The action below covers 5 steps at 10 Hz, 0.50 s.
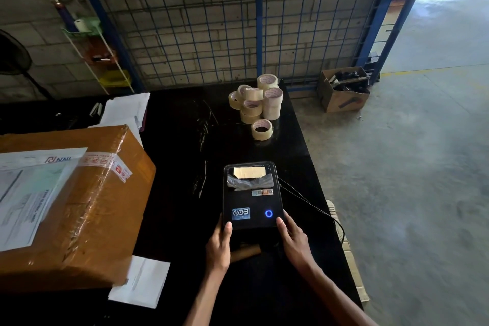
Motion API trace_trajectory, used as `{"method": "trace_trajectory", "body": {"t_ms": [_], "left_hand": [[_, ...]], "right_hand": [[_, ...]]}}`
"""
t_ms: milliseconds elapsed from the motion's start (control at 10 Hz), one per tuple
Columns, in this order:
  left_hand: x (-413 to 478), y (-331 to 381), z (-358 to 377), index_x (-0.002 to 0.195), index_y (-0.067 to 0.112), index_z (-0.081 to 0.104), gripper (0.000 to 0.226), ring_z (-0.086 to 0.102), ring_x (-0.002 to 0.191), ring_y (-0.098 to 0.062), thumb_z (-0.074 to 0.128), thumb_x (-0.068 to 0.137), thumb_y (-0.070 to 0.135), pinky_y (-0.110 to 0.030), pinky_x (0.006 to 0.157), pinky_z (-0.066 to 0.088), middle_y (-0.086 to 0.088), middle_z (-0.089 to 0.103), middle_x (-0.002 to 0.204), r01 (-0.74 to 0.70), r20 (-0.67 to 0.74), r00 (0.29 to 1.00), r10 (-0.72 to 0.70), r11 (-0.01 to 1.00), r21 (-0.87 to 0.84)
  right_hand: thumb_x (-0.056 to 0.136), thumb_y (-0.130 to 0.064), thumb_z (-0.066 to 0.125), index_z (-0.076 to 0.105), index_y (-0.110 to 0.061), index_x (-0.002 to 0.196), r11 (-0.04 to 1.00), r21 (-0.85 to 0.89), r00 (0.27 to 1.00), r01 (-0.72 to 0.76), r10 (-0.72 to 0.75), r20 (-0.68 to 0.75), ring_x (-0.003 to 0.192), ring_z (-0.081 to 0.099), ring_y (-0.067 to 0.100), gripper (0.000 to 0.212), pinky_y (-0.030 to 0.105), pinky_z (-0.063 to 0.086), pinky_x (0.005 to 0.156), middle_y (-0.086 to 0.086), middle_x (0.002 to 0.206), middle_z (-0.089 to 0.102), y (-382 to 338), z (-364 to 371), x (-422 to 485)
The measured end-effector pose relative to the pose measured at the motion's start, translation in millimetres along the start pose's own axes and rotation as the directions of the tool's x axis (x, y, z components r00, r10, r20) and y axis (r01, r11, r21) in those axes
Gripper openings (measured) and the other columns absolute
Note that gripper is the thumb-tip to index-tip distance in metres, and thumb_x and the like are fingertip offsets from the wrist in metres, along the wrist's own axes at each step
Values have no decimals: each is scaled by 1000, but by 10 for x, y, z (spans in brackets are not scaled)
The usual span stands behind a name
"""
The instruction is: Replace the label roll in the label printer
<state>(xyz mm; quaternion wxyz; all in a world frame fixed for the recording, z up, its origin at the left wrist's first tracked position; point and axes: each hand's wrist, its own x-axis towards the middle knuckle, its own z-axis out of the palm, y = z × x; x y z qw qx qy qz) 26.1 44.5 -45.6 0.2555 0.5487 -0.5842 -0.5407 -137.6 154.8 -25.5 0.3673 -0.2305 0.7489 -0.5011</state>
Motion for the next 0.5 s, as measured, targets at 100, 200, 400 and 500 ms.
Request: {"method": "trace_trajectory", "body": {"t_ms": [100,200,400,500], "left_hand": [[-1,9,-5,145,5,41,58,36,142,-26,49,98,38,-34,117,26,-15,42,152,13,-3,1000,-13,1000,16],[3,30,-14,145,6,41,57,37,141,-26,49,98,38,-31,114,27,-14,43,151,31,5,1000,-31,999,18],[6,37,-5,144,8,43,57,40,140,-25,49,97,40,-34,115,31,-10,48,148,37,-3,999,-37,999,-11],[-53,-44,-16,138,22,53,54,51,131,-17,48,91,49,-25,106,38,0,60,137,-14,23,1000,15,997,-80]], "right_hand": [[101,-35,53,44,-19,150,1000,2,1000,-11,11,-1,132,56,17,52,40,45,112,8,142,61,0,4,-6],[101,-36,52,44,-20,150,1000,-9,1000,-14,14,2,131,56,16,52,36,45,112,7,142,61,-20,-4,-4],[101,-37,51,44,-22,150,1000,-25,1000,-8,8,-4,131,57,16,52,39,45,112,5,142,61,-16,-4,23],[101,-38,52,45,-25,149,1000,-6,1000,-10,10,-16,131,56,14,50,34,44,112,1,140,62,74,37,-25]]}}
